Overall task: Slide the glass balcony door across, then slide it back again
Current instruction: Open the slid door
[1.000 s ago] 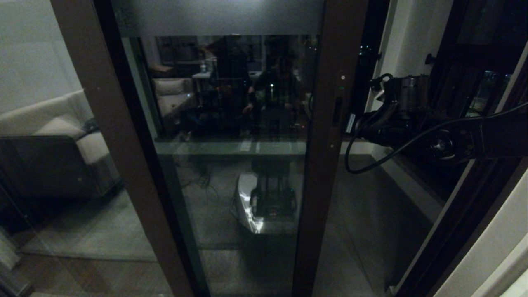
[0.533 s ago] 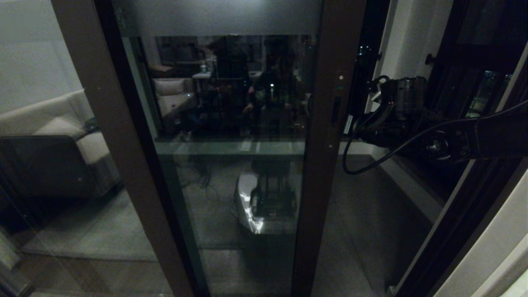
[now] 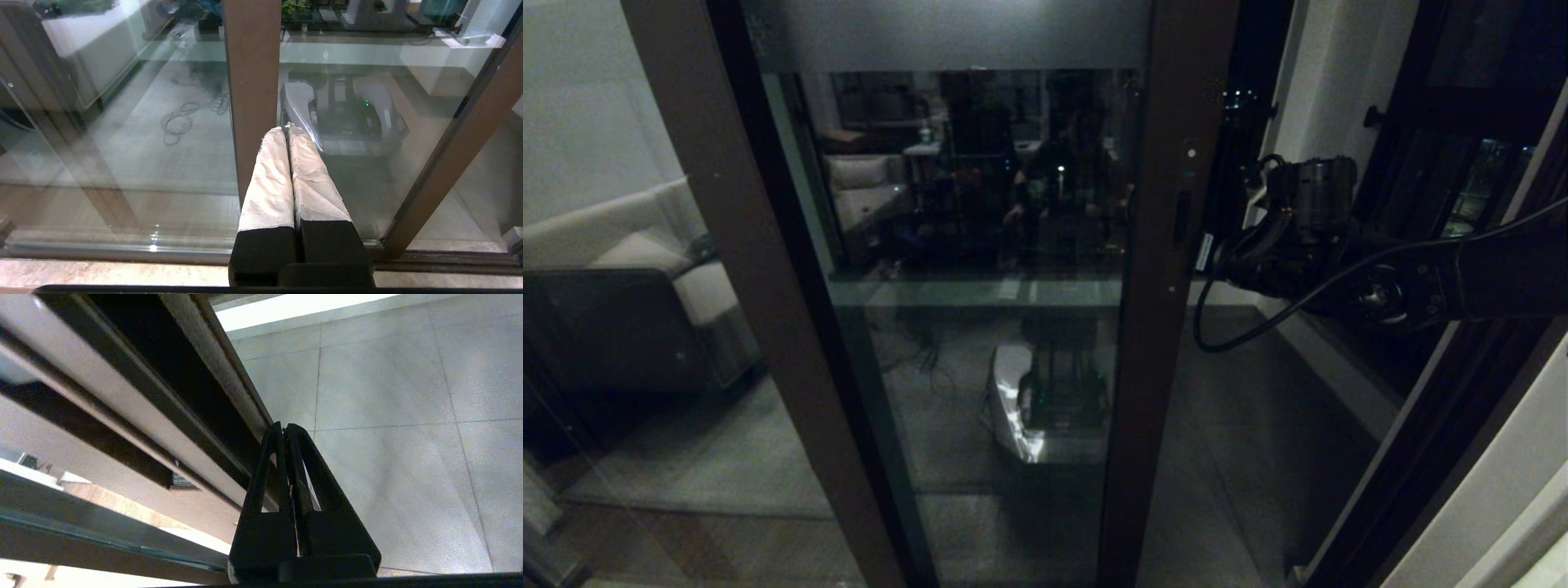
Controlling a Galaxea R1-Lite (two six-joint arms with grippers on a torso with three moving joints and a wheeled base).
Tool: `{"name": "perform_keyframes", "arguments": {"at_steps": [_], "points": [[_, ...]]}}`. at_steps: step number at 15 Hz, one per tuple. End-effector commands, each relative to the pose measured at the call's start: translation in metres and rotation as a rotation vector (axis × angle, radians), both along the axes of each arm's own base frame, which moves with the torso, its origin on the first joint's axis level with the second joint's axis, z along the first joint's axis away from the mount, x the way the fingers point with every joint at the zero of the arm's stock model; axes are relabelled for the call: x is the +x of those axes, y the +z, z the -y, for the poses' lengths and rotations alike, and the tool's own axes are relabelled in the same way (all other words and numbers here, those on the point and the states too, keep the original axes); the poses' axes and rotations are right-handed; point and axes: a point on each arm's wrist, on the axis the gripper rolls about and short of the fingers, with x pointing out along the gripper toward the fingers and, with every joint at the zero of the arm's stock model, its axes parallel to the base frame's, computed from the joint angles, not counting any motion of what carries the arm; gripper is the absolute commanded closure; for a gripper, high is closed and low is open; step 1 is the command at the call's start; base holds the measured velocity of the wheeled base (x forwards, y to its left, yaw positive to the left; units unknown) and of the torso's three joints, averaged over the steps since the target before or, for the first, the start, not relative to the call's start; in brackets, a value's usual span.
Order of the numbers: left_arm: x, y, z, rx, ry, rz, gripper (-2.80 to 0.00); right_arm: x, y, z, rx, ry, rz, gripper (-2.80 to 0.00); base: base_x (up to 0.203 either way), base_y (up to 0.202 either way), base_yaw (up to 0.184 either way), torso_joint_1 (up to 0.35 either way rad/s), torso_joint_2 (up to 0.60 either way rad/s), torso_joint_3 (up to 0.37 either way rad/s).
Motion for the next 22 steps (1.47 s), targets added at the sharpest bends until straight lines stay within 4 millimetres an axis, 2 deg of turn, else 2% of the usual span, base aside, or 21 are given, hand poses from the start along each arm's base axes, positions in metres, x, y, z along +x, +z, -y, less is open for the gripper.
{"name": "perform_keyframes", "arguments": {"at_steps": [1,4,8,22], "points": [[0.0,0.0,0.0,0.0,0.001,0.0,0.0,-0.001,-0.002,-0.002,0.001,0.007,-0.005,0.0,0.0,0.0,0.0,0.0,0.0,0.0],[0.0,0.0,0.0,-0.001,0.001,0.0,0.0,-0.003,-0.003,-0.005,-0.001,0.016,-0.01,0.0,0.0,0.0,0.0,0.0,0.0,0.0],[0.0,0.0,0.0,-0.001,0.001,0.0,0.0,-0.011,-0.007,-0.022,0.005,0.055,-0.027,0.0,0.0,0.0,0.0,0.0,0.0,0.0],[0.0,0.0,0.0,0.001,0.001,0.0,0.0,-0.009,-0.008,-0.012,0.013,0.025,-0.032,0.0,0.0,0.0,0.0,0.0,0.0,0.0]]}}
